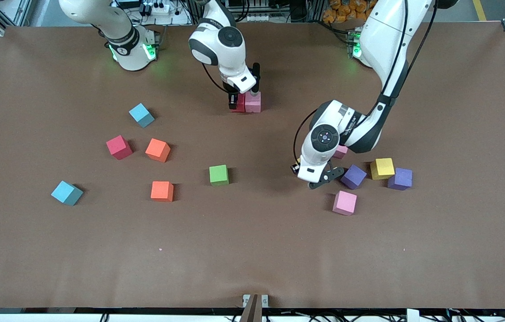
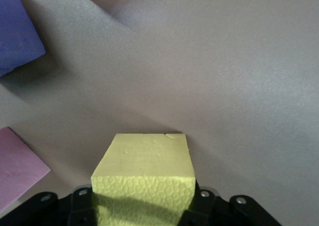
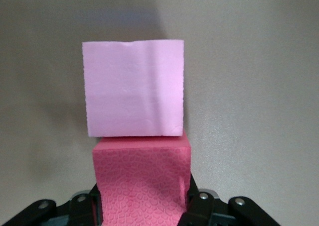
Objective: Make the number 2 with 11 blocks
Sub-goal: 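Grasp the yellow cube with the left gripper while the right gripper releases the red cube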
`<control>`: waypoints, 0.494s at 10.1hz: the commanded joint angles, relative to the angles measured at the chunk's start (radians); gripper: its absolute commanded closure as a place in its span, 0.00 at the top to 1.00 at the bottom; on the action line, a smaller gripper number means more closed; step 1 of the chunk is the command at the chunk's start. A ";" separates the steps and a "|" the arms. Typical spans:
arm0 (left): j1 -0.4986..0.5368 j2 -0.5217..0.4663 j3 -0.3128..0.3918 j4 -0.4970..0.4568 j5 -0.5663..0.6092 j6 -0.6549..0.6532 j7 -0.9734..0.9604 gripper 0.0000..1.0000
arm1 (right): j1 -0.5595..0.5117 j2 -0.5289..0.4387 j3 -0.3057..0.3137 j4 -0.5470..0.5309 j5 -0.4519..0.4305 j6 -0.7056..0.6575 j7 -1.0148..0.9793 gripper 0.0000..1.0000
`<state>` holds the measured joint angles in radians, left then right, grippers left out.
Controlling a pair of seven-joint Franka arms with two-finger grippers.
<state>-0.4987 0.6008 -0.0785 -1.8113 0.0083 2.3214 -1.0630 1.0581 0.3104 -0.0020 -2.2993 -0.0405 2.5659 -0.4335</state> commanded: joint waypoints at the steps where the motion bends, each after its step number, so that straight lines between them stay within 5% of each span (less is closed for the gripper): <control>1: -0.006 -0.055 0.000 -0.006 -0.020 0.000 -0.028 0.00 | 0.016 0.009 -0.004 -0.003 0.018 0.019 0.001 0.25; 3: -0.004 -0.064 0.000 -0.005 -0.033 0.000 -0.096 0.00 | 0.022 0.022 -0.004 -0.003 0.019 0.039 0.025 0.34; 5: -0.003 -0.065 -0.021 -0.008 -0.033 0.000 -0.222 0.00 | 0.025 0.022 -0.004 -0.003 0.018 0.037 0.038 1.00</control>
<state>-0.4986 0.5518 -0.0843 -1.8026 -0.0058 2.3222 -1.2098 1.0690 0.3302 -0.0019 -2.2992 -0.0398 2.5911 -0.4105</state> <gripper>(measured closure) 0.410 0.370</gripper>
